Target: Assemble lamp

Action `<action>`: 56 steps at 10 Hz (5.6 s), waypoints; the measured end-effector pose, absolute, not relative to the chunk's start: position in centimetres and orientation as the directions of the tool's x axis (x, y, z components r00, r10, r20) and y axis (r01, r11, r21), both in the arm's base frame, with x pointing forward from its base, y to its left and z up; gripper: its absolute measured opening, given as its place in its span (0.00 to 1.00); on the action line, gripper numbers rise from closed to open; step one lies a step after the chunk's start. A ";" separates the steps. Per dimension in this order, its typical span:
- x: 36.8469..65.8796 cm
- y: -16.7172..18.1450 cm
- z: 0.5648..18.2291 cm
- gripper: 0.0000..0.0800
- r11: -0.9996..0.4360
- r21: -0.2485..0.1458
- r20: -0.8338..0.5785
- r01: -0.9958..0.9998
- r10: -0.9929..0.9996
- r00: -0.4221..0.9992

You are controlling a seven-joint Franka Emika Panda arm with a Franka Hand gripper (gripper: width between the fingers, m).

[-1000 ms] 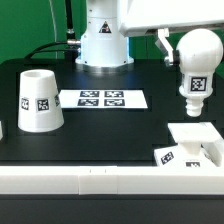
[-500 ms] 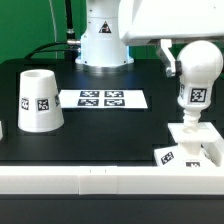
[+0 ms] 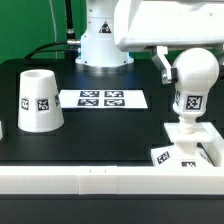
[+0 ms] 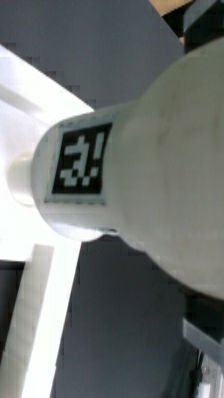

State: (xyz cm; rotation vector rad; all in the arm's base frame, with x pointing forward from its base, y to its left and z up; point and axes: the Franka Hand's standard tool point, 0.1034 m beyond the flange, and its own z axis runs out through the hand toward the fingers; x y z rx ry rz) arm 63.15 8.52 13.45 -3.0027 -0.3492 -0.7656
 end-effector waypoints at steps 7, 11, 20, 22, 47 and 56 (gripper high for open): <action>62.7 8.9 11.7 0.72 -0.973 0.033 0.469 0.227 0.216 0.857; 62.7 8.9 11.7 0.84 -0.973 0.036 0.485 0.226 0.215 0.848; 62.6 8.7 14.3 0.87 -0.971 0.025 0.430 0.237 0.225 0.874; 62.7 8.7 14.2 0.87 -0.971 0.026 0.432 0.236 0.224 0.873; 62.0 9.1 11.2 0.72 -0.913 -0.137 0.069 -0.385 -0.396 0.915; 62.2 10.4 11.2 0.72 -0.219 -0.188 -0.152 -0.958 -0.957 0.248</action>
Offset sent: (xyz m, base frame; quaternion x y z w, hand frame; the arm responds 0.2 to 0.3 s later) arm -0.0046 0.0024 -0.0095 -0.0032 0.0066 0.0017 1.0000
